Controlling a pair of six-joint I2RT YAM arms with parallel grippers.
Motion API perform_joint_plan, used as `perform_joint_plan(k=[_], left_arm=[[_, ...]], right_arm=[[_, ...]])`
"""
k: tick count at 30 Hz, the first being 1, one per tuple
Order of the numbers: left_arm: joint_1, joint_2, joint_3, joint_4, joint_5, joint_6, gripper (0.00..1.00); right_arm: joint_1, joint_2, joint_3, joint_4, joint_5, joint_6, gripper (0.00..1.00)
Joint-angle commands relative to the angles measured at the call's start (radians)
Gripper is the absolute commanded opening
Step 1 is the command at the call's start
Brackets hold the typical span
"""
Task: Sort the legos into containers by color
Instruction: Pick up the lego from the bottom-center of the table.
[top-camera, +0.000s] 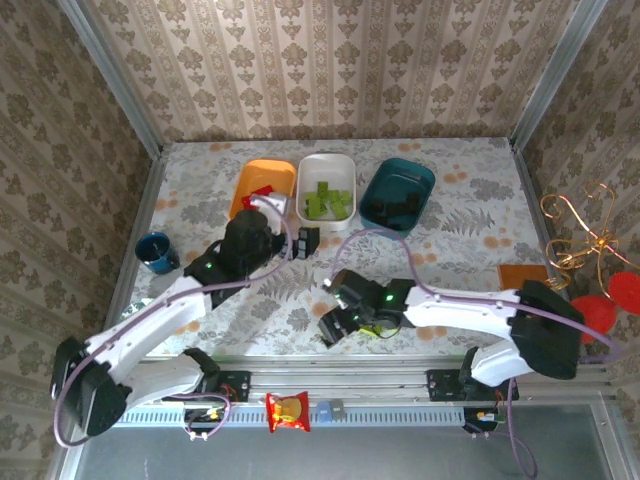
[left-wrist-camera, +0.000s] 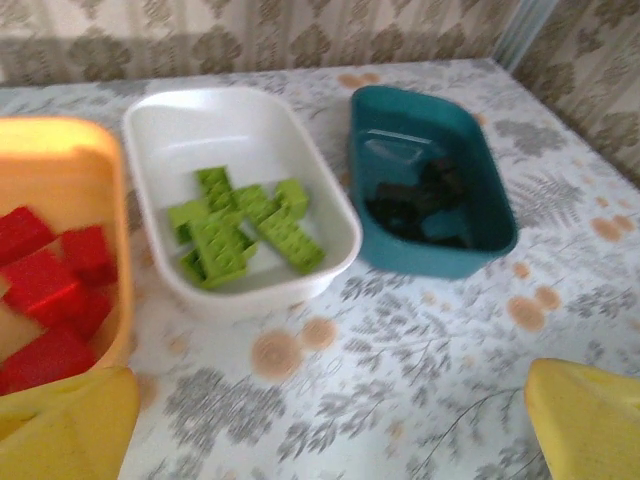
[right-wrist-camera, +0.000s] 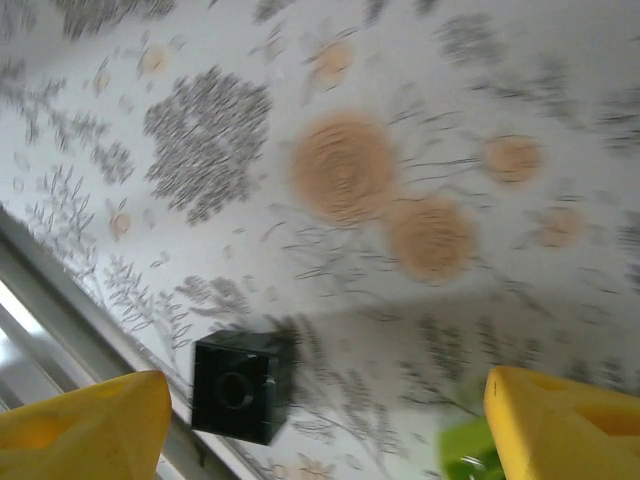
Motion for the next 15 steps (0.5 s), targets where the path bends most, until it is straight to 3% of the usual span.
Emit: perform_joint_plan(k=[1,9,15], left_arm=[[0.004,-0.083,-0.062,-0.067,-0.093,-0.019,1.00],[0.010,-0.168,-0.135,-0.106,-0.131,-0.034,1.00],[0.013,-0.181,-0.134,-0.113,-0.136,-0.028,1.00]], right_arm=[[0.087,0.100,0.078,-0.069,0.054,-0.045,0.83],[0.136,0.216,0.132,-0.106,0.137,-0.035,0.73],[0.131,0.235,0.143,-0.083,0.147,-0.047,0.46]])
